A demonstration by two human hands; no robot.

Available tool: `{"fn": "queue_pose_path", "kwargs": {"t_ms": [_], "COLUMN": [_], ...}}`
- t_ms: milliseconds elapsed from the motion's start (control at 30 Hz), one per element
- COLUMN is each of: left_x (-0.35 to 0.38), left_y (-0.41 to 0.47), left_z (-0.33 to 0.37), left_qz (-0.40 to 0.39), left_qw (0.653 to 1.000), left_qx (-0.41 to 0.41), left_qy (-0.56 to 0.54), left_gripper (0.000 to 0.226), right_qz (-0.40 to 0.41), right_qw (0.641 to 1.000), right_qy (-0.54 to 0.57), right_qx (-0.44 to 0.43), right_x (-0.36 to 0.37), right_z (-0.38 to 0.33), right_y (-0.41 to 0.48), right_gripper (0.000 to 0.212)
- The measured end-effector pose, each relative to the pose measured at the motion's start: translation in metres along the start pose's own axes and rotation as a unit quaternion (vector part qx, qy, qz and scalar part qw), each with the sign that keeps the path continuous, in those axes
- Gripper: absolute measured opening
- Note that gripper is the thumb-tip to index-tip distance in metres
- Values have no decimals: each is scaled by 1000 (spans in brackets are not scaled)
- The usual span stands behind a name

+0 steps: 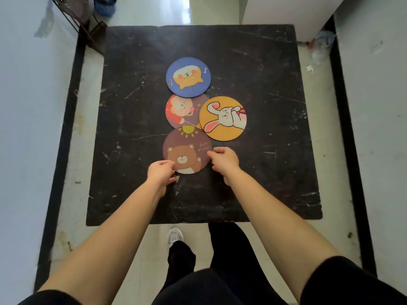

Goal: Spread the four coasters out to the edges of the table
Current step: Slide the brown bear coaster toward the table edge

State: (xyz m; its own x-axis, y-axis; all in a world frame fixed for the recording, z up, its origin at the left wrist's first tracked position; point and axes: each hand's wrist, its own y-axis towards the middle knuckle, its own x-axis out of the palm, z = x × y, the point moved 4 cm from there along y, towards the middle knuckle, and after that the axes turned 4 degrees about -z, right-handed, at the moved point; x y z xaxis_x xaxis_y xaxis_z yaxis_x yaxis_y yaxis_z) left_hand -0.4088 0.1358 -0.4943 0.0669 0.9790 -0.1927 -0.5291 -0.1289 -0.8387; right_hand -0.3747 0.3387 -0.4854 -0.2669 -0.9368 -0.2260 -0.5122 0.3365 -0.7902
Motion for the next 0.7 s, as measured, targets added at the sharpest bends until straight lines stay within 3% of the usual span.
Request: {"fn": "queue_pose_path", "kwargs": {"t_ms": [100, 200, 367, 600, 700], "left_x": [-7, -14, -18, -9, -5], "left_y": [2, 3, -2, -30, -39], "left_z": [-5, -10, -14, -24, -46], "left_qz": [-3, -11, -36, -35, -39], "left_qw": [1000, 999, 997, 998, 998], "left_qx": [1, -6, -12, -38, -39], "left_qy": [-19, -35, -68, -40, 11], "left_gripper": [22, 37, 49, 35, 23], "right_qz": [4, 28, -46, -86, -33], "right_qw": [995, 998, 998, 993, 999], "right_qy": [93, 49, 4, 72, -36], "right_qx": [25, 14, -29, 19, 16], "right_x": [4, 6, 23, -2, -19], "right_z": [-5, -7, -14, 40, 77], "right_y": [0, 6, -3, -35, -45], "right_gripper": [63, 73, 34, 26, 24]}}
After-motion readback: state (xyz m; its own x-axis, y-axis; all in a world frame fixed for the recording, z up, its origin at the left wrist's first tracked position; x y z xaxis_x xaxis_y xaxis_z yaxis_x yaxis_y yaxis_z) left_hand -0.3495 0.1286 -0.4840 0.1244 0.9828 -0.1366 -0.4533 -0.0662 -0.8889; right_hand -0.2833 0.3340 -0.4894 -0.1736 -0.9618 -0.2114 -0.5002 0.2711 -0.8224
